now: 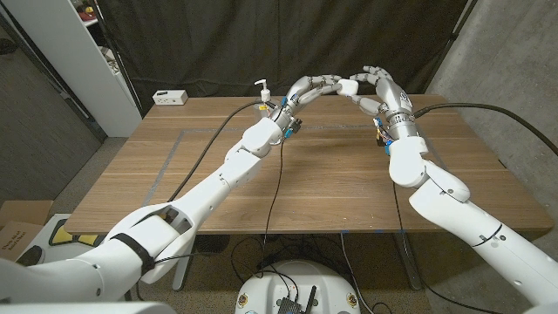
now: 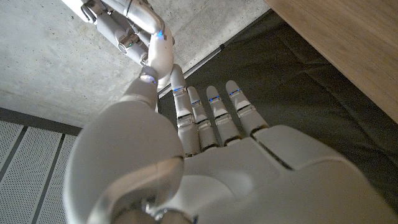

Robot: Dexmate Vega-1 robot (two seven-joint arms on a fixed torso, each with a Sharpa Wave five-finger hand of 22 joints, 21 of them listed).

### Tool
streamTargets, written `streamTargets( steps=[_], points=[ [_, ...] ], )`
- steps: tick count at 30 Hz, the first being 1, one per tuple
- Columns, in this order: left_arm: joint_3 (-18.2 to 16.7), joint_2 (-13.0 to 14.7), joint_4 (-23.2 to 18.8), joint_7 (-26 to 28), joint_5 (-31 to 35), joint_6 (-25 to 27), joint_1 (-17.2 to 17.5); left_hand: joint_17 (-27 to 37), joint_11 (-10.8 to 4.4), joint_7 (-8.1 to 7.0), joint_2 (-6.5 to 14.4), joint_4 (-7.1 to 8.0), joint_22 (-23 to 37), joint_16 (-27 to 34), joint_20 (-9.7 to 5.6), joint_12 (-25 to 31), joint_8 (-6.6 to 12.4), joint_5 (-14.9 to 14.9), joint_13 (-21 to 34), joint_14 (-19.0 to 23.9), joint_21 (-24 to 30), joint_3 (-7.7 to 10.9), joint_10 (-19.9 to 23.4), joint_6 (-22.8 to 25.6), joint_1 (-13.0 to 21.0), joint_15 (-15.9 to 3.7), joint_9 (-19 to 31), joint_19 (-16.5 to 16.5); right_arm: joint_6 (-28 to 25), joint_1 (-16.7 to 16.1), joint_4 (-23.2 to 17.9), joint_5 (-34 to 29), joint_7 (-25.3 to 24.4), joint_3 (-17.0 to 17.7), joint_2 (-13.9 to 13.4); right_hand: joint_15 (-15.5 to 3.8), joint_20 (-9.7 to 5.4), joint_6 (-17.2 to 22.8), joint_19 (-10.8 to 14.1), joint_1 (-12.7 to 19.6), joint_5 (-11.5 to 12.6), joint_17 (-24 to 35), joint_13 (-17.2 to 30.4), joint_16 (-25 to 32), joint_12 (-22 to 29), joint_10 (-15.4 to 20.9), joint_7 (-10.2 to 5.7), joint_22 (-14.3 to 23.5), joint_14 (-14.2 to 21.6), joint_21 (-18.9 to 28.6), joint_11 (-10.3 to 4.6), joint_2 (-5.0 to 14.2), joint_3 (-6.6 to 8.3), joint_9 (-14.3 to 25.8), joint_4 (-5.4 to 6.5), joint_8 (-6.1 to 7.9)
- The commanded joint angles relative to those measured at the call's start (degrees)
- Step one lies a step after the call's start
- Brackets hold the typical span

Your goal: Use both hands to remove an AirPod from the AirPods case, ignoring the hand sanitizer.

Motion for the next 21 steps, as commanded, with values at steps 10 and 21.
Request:
streamTargets(
  steps=[10,21],
  points=[
    [-0.4,-0.9,6.7,-1.9,-1.0,-2.7,-1.5,0.1,-2.68,-3.30,2.6,1.02,0.6,-0.3,-0.19,-0.5,0.80,0.6,0.2,-0.8,0.7,-0.19,1.0,2.9,3.3,-6.69,1.3,-0.2,3.6,-2.8,-2.2,12.5,7.0,6.1,-2.6,-5.59,2.18,-10.4,-0.3,-0.2,0.9,0.6,0.6,-1.2,-2.7,-9.8,-0.76,0.2,-4.3,-0.2,0.98,-2.15,-1.90,-0.4,-0.41,-5.23],
    [-0.3,0.3,7.1,-6.6,-2.4,-3.3,-2.6,-0.1,-3.12,-4.42,2.0,1.93,0.8,-1.8,-0.09,-1.6,1.16,1.2,0.1,-3.5,0.8,-0.95,-1.2,2.7,2.6,-6.21,2.7,-1.2,11.1,-2.9,2.8,33.0,16.4,12.9,-2.0,-2.61,4.08,-20.4,-2.2,-2.3,1.0,0.9,0.6,-1.5,-2.7,-16.2,1.46,0.3,-9.0,-0.3,3.35,-3.52,-3.88,-1.0,0.64,-6.05]
  ],
)
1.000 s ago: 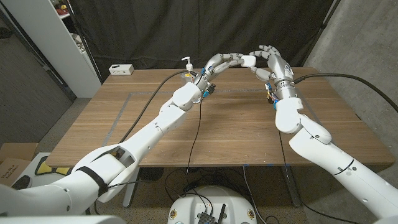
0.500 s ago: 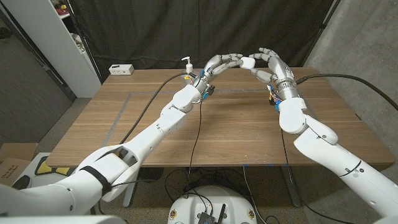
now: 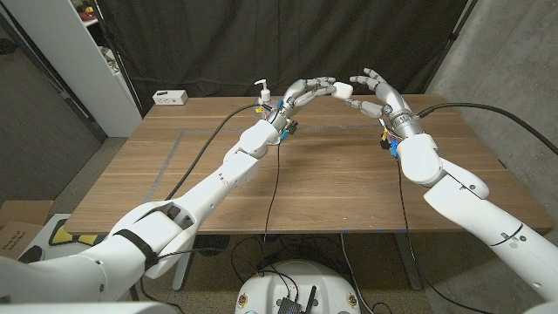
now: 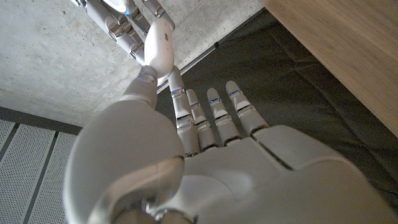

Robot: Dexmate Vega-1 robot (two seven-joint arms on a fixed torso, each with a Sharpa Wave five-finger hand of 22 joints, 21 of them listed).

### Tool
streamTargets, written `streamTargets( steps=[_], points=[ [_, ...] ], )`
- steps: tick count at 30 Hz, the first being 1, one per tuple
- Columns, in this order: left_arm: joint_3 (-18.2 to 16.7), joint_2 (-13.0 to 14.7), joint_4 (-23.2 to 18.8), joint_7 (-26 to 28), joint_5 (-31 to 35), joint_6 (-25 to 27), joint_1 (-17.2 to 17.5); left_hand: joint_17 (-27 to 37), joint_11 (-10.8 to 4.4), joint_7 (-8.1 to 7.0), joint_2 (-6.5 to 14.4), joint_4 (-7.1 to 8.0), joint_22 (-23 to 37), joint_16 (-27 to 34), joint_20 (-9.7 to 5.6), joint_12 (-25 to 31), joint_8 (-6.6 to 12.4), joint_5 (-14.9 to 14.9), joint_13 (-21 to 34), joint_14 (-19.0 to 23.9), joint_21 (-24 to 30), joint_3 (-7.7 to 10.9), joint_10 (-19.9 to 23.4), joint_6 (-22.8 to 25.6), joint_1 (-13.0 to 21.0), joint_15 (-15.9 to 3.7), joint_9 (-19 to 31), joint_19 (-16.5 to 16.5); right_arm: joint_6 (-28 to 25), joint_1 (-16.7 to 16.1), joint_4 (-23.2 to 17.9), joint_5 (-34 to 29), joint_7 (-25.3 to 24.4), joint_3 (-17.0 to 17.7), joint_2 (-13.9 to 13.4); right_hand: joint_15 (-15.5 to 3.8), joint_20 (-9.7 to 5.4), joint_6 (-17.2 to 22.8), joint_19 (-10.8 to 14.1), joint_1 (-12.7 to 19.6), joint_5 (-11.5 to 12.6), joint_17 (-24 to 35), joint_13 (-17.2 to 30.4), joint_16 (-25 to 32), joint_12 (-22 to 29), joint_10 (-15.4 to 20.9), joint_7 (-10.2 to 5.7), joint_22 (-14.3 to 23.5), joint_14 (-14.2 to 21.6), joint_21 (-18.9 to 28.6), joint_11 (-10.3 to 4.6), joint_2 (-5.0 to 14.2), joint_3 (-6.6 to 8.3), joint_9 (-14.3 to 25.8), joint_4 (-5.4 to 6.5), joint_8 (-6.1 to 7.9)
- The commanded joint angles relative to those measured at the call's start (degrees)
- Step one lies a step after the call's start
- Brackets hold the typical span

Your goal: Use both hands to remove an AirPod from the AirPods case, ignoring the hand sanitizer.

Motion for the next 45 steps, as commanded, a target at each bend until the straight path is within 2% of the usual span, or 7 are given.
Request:
streamTargets(
  steps=[1,3,5,6,12,27,45],
  points=[
    [0.0,0.9,1.6,-4.6,-1.8,-0.8,-1.1,0.1,-1.22,-3.79,1.9,0.51,0.3,-0.5,0.05,-0.7,0.51,0.7,0.1,-1.5,0.2,-0.21,-0.1,3.1,2.3,-6.35,2.5,-0.8,7.7,-0.5,4.8,20.5,9.5,6.6,0.2,-2.56,0.71,-1.2,-0.1,-1.0,0.5,0.1,0.1,0.0,0.0,-1.0,1.92,0.1,-0.9,-0.3,0.56,-0.67,-0.74,-0.1,0.46,0.25],
    [-0.2,0.7,2.1,-6.3,-3.2,-0.9,-1.3,0.0,-1.10,-4.46,1.6,0.66,0.3,-0.9,0.15,-1.0,0.43,0.9,0.0,-2.3,0.2,-0.53,-0.7,3.0,2.1,-6.09,2.6,-1.0,9.0,-0.7,5.8,23.5,10.5,7.3,0.3,-1.57,1.03,-1.3,-0.2,-1.9,0.5,0.2,0.1,0.2,0.3,-0.9,3.41,0.2,-0.9,-0.2,1.48,-0.75,-1.19,-0.3,0.90,0.61],
    [-0.5,0.5,2.3,-6.7,-3.9,-1.1,-1.3,0.0,-1.14,-5.02,1.4,0.81,0.4,-1.1,0.16,-1.1,0.34,1.2,0.0,-3.0,0.2,-0.83,-1.0,2.8,2.0,-5.96,2.8,-1.2,10.4,-0.9,7.0,26.9,12.0,8.0,0.4,2.36,1.38,-0.6,0.7,-3.0,0.5,0.3,0.0,0.8,1.1,0.3,5.06,0.1,0.0,0.2,3.85,-0.58,-1.65,-0.6,1.41,1.20],
    [-0.5,0.5,2.4,-6.8,-4.0,-1.2,-1.3,0.0,-1.08,-5.19,1.4,0.86,0.4,-1.2,0.12,-1.2,0.32,1.3,0.0,-3.1,0.2,-0.91,-1.1,2.8,1.9,-6.01,2.8,-1.3,11.0,-0.9,7.4,28.3,12.6,8.3,0.4,3.00,1.63,-0.1,1.0,-3.3,0.5,0.2,0.0,0.9,1.3,0.9,5.64,0.1,0.3,0.2,4.65,-0.58,-1.79,-0.7,1.48,1.46],
    [-0.6,0.6,1.7,-5.4,-2.9,-1.5,-0.9,0.0,-1.21,-6.14,1.1,1.10,0.4,-1.2,0.07,-1.3,0.20,1.8,-0.1,-3.5,0.2,-1.39,-1.2,3.3,1.7,-5.95,2.5,-1.6,13.7,-0.9,10.0,35.4,15.5,8.8,0.2,3.82,2.17,5.0,1.8,-4.3,0.5,0.1,-0.1,1.3,2.7,4.6,8.55,0.1,1.5,0.4,8.38,-0.28,-2.27,-1.0,1.75,3.30],
    [-0.1,0.0,1.7,-5.0,-2.2,-1.4,-0.9,0.0,-1.91,-7.52,0.2,1.25,0.4,-1.2,0.05,-1.5,-0.38,2.9,-0.1,-4.0,0.4,-2.47,-1.4,3.9,1.7,-5.76,1.7,-1.8,14.8,0.9,14.4,45.5,19.3,7.4,-1.9,3.29,2.42,7.8,2.2,-4.3,0.5,-0.1,-0.2,1.3,3.3,6.9,10.44,0.1,2.3,0.3,8.87,0.10,-2.36,-0.9,1.50,4.07],
    [0.0,-1.2,3.2,-3.2,-1.6,-1.9,-0.9,0.0,-1.40,-7.80,0.2,1.51,0.5,-1.0,0.00,-1.6,-1.01,3.8,-0.2,-4.0,0.6,-3.11,-1.4,4.0,1.9,-5.86,0.9,-1.8,18.3,6.4,19.7,46.0,20.5,2.0,-0.7,2.01,1.88,10.0,2.6,-2.9,0.5,-0.2,-0.3,1.5,3.7,8.5,9.94,0.1,3.6,0.3,8.24,0.87,-1.76,-1.1,0.58,4.41]
  ],
)
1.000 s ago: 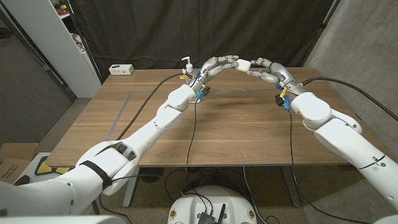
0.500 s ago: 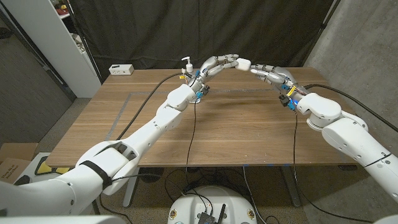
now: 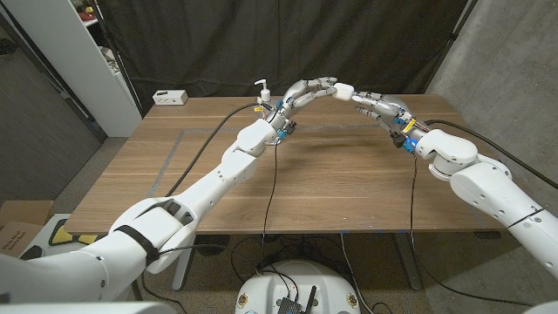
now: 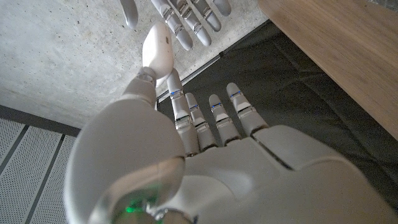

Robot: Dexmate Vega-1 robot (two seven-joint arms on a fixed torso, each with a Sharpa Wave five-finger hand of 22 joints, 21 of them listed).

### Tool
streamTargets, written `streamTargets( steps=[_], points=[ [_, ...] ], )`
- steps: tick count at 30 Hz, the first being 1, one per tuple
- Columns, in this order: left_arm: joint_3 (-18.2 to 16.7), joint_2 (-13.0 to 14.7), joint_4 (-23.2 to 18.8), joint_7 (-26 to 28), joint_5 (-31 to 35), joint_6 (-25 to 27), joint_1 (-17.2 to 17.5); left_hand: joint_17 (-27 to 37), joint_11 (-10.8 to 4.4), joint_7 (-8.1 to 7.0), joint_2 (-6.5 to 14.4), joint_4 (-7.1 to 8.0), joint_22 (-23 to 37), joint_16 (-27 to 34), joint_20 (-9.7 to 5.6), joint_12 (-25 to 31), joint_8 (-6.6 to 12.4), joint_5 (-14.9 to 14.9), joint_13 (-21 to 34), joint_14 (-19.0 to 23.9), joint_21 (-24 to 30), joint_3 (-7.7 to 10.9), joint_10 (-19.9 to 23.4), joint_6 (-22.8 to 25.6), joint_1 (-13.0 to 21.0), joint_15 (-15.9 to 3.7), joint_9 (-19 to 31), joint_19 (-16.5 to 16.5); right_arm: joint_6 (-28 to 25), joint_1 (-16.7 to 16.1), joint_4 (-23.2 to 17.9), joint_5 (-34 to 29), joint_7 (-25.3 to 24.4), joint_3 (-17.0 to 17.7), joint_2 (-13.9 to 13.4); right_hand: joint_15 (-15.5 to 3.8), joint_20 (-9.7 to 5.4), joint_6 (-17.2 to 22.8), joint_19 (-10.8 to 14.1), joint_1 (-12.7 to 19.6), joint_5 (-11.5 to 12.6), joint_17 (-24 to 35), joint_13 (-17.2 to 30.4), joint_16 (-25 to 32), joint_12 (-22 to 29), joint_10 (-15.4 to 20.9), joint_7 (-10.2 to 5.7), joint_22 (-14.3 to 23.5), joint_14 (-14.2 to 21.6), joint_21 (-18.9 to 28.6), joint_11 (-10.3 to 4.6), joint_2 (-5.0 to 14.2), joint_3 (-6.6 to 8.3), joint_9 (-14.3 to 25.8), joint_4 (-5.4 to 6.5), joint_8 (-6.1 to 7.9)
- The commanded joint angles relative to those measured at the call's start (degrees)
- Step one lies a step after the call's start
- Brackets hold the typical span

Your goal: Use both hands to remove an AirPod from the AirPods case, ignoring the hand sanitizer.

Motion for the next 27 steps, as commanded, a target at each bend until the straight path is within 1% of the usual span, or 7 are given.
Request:
streamTargets(
  steps=[1,6,15,16,21,23,27],
  points=[
    [0.1,-0.7,0.8,1.4,0.5,-0.4,0.0,0.0,0.26,-5.96,0.5,0.09,0.3,0.1,-0.13,0.1,-0.31,0.4,0.0,0.0,0.4,-0.19,0.3,5.6,1.2,-6.02,0.5,-0.1,2.3,3.5,4.0,0.6,1.1,-3.4,0.8,-0.37,-0.50,1.4,0.5,0.8,0.5,0.0,0.1,0.4,0.4,1.2,-0.14,0.2,0.4,0.3,-0.13,0.57,0.43,-0.1,-0.52,0.57],
    [0.1,-1.2,1.7,1.6,0.5,-0.9,-0.1,0.1,0.44,-6.02,0.6,0.30,0.3,0.3,-0.14,0.1,-0.59,0.6,0.0,0.3,0.5,-0.40,0.4,5.4,1.1,-5.99,0.3,-0.1,3.5,4.2,4.7,-0.2,0.6,-4.5,1.3,-0.70,-0.55,2.2,0.7,1.5,0.5,0.0,0.1,0.5,0.6,1.8,-0.41,0.1,1.1,0.3,-0.58,0.81,0.69,0.0,-0.87,0.82],
    [0.2,-1.6,2.1,3.0,1.2,-1.1,0.2,0.1,0.72,-6.34,1.0,0.63,0.4,0.3,-0.17,0.2,-0.74,0.9,0.1,0.4,0.6,-0.68,0.6,5.3,1.0,-6.01,0.3,-0.1,5.4,3.7,4.6,-1.3,-1.5,-5.1,2.2,-1.39,-0.86,5.0,1.9,3.0,0.5,-0.1,0.1,1.0,1.2,4.1,-0.87,0.1,3.2,0.6,-0.84,1.37,1.26,0.4,-1.60,1.77],
    [0.2,-1.6,2.1,3.5,1.5,-1.1,0.2,0.1,0.71,-6.23,1.1,0.67,0.4,0.4,-0.18,0.2,-0.79,0.9,0.1,0.4,0.6,-0.70,0.6,5.2,1.0,-6.01,0.3,-0.1,5.5,3.5,4.5,-1.5,-2.1,-5.1,2.3,-1.71,-1.07,5.7,2.2,3.4,0.5,-0.1,0.2,1.1,1.4,4.9,-0.96,0.1,3.7,0.6,-1.23,1.48,1.39,0.5,-1.74,2.02],
    [0.4,-1.6,1.7,4.6,2.3,-0.8,0.4,0.1,0.72,-6.15,1.3,0.81,0.4,0.5,-0.20,0.3,-0.95,1.0,0.1,0.7,0.7,-0.78,0.9,5.1,1.0,-6.02,0.3,0.0,6.4,3.2,4.3,-2.6,-3.8,-5.4,2.9,-2.42,-1.54,8.1,3.5,4.6,0.4,-0.2,0.3,1.5,2.0,6.9,-1.50,0.1,5.8,0.8,-1.62,1.72,1.66,1.2,-2.04,3.00],
    [0.6,-1.6,1.6,4.6,2.5,-0.6,0.3,0.1,0.89,-6.02,1.4,0.87,0.4,0.5,-0.21,0.4,-0.91,1.0,0.2,0.8,0.8,-0.83,1.0,5.2,1.0,-5.98,0.3,-0.1,7.2,3.1,4.6,-2.9,-4.2,-5.5,3.5,-2.78,-1.80,9.6,4.2,5.3,0.5,-0.2,0.4,1.7,2.4,8.3,-1.41,0.1,6.9,0.8,-1.85,1.78,1.81,1.8,-2.21,3.76],
    [0.7,-1.9,2.1,4.5,2.4,-0.5,0.1,0.1,0.90,-6.27,1.5,0.94,0.4,0.5,-0.22,0.4,-0.93,1.1,0.2,0.8,0.8,-0.90,1.0,5.1,1.0,-5.98,0.4,-0.1,7.4,3.4,4.9,-2.8,-4.3,-5.7,3.8,-3.81,-2.35,11.1,4.9,6.0,0.5,-0.3,0.6,1.9,2.8,9.6,-2.19,0.1,8.4,0.8,-2.19,1.98,1.93,2.7,-2.22,4.69]
  ],
)
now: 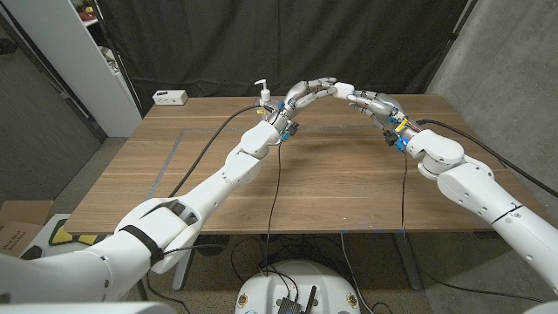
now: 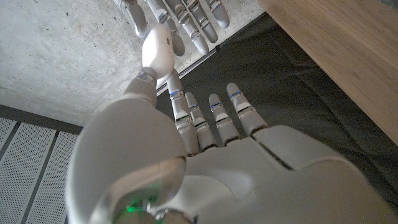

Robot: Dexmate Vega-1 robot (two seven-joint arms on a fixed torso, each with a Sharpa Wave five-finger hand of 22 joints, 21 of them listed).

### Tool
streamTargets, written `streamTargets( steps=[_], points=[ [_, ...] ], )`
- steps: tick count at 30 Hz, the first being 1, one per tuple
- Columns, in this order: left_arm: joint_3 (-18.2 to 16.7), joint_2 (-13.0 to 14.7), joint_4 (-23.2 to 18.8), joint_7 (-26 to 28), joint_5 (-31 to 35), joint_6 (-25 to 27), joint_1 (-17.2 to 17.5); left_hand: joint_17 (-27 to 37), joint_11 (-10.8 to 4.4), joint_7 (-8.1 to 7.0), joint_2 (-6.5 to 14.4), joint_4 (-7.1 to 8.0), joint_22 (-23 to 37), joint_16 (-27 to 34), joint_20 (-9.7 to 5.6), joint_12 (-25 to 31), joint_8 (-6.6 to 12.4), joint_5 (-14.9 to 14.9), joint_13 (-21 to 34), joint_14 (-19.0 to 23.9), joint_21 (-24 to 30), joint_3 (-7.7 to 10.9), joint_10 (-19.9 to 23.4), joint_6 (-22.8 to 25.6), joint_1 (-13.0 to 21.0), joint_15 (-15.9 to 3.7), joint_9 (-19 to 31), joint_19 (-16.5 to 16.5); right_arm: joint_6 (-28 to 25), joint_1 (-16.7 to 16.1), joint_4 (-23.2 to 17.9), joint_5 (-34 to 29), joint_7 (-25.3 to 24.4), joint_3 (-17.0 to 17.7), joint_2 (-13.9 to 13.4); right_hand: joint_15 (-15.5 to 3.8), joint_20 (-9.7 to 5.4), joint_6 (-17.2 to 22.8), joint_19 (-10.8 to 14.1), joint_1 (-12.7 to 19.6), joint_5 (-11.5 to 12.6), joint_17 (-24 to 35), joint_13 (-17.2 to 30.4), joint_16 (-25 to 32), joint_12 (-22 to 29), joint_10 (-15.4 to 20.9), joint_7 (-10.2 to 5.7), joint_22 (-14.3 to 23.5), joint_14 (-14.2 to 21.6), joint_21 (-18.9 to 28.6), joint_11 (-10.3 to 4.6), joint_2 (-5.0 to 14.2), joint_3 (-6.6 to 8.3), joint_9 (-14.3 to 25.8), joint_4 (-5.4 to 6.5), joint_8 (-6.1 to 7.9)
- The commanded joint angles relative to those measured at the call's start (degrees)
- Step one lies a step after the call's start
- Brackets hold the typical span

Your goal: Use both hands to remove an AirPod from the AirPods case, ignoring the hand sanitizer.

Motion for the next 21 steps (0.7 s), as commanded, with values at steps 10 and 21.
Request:
streamTargets(
  steps=[10,21],
  points=[
    [0.7,-1.1,1.6,0.8,0.8,0.1,-0.6,0.1,0.08,-5.39,1.2,0.50,0.2,0.3,-0.26,0.4,-0.05,0.2,0.3,0.4,0.7,-0.27,0.2,6.0,0.4,-6.04,-0.1,-0.1,2.6,1.1,1.8,-1.0,-1.9,-1.5,2.7,-2.16,-1.14,4.5,1.7,2.7,0.1,0.1,0.6,0.8,1.4,3.9,-0.57,0.1,3.4,0.5,-0.82,0.77,0.49,2.4,-0.55,2.64],
    [0.7,-0.7,0.0,2.7,1.5,1.2,0.4,0.1,0.15,-5.34,1.4,0.55,0.3,0.3,-0.21,0.4,-0.33,0.1,0.4,0.4,0.9,-0.41,0.3,6.1,0.5,-5.98,-0.4,-0.2,1.0,2.6,2.6,-0.3,-0.7,-2.2,2.3,-3.66,-2.97,11.0,3.3,6.1,-0.1,0.3,1.3,1.3,2.5,8.5,-0.31,0.2,6.4,0.4,-2.86,2.59,1.58,6.6,-0.50,7.18]
  ],
)
